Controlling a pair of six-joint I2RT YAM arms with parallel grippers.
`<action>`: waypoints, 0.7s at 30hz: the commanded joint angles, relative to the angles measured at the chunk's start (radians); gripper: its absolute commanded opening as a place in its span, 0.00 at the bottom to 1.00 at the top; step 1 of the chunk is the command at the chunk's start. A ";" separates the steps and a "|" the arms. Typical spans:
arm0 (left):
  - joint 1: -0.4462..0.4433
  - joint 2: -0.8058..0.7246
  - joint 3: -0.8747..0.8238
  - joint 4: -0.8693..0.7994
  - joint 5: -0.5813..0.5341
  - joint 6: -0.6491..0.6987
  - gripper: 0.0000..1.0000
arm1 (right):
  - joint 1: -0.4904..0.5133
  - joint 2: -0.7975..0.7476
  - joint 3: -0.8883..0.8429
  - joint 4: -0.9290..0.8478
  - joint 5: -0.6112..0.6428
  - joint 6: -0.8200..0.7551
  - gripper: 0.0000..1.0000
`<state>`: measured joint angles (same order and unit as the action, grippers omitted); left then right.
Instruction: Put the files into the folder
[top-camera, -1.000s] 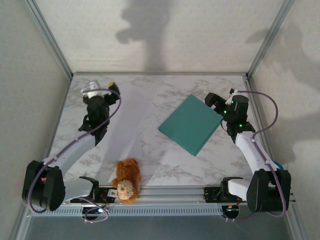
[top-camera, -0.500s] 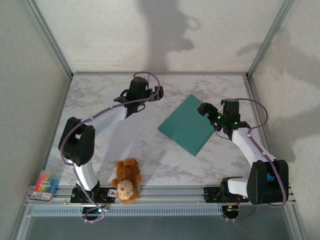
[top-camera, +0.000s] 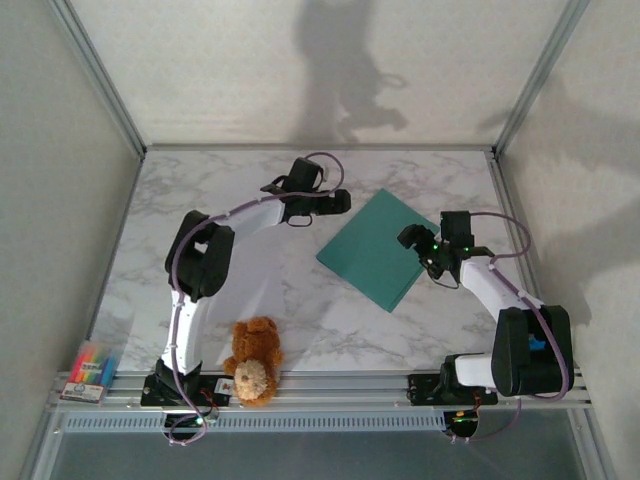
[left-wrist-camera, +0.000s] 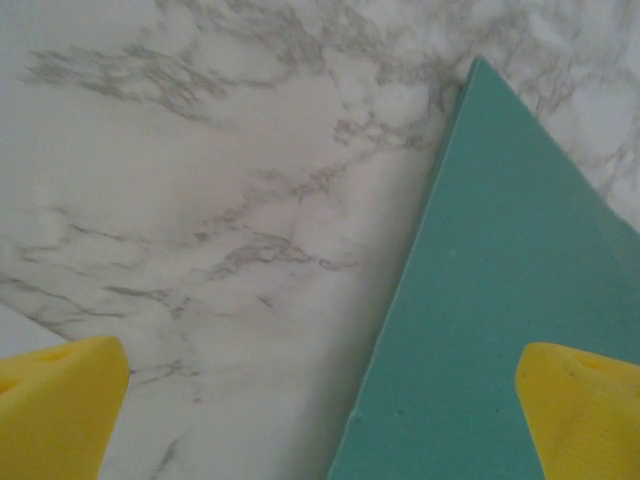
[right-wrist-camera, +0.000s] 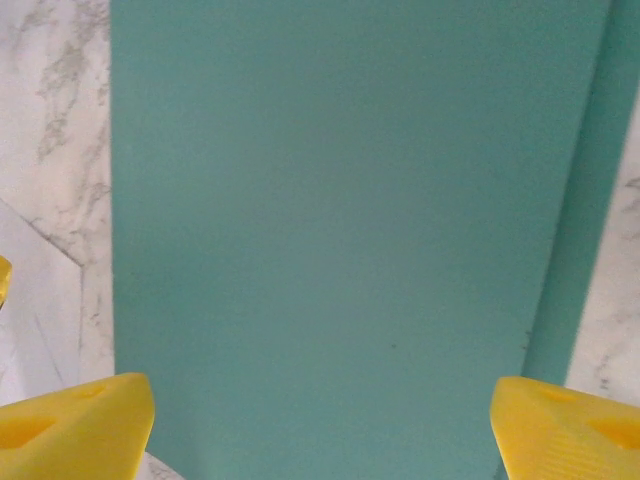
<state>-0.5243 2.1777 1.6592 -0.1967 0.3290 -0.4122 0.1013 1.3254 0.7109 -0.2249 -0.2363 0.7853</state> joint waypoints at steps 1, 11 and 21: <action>-0.021 0.036 0.053 -0.065 0.049 0.020 0.99 | -0.015 0.019 -0.027 -0.018 0.017 0.022 0.88; -0.051 0.115 0.129 -0.107 0.056 0.019 0.98 | -0.047 0.065 -0.079 0.047 -0.040 0.035 0.85; -0.056 0.139 0.131 -0.119 0.064 0.009 0.97 | -0.053 0.085 -0.084 0.082 -0.065 0.035 0.81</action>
<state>-0.5728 2.2902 1.7599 -0.2886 0.3752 -0.4122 0.0555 1.4033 0.6445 -0.1635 -0.2790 0.8131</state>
